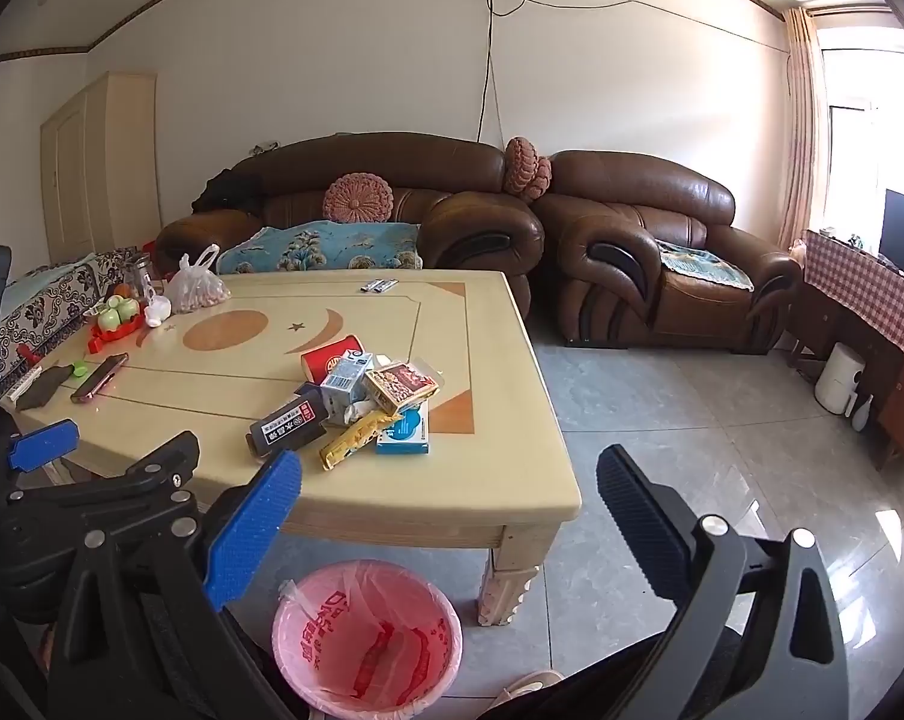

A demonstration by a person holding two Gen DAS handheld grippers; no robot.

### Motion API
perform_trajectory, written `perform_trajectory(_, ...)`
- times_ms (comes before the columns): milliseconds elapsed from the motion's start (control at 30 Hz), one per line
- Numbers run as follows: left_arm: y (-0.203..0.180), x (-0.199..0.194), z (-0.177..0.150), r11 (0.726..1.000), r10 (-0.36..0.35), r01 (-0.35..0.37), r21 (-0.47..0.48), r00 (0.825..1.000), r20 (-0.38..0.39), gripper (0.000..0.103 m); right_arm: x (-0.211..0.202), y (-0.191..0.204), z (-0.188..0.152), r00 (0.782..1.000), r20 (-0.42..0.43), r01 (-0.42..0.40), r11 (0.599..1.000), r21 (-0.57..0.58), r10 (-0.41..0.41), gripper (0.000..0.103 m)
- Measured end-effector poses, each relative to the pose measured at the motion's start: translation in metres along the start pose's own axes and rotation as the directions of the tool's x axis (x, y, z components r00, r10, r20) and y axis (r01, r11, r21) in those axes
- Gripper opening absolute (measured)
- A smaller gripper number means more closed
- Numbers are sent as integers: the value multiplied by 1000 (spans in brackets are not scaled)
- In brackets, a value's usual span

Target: Collect trash

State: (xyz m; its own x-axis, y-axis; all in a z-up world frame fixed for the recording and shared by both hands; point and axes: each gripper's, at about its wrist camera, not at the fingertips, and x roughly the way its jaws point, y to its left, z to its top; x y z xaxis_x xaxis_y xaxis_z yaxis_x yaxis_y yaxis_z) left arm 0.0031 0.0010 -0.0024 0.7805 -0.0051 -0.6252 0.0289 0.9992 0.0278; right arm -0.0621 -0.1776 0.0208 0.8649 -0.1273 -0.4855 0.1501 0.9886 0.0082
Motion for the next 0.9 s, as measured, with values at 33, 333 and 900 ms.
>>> perform_trajectory(33,0,0,0,1000,0,0,0,1000,0,98,1,1,1,1000,0,0,1000,-1,0,97)
perform_trajectory(333,1,-1,-4,1000,-10,10,-11,1000,-1,98,-1,5,0,1000,9,8,1000,-8,-8,97)
perform_trajectory(900,0,0,-3,1000,-7,7,-14,1000,-2,98,0,4,2,1000,1,-1,1000,-3,1,97)
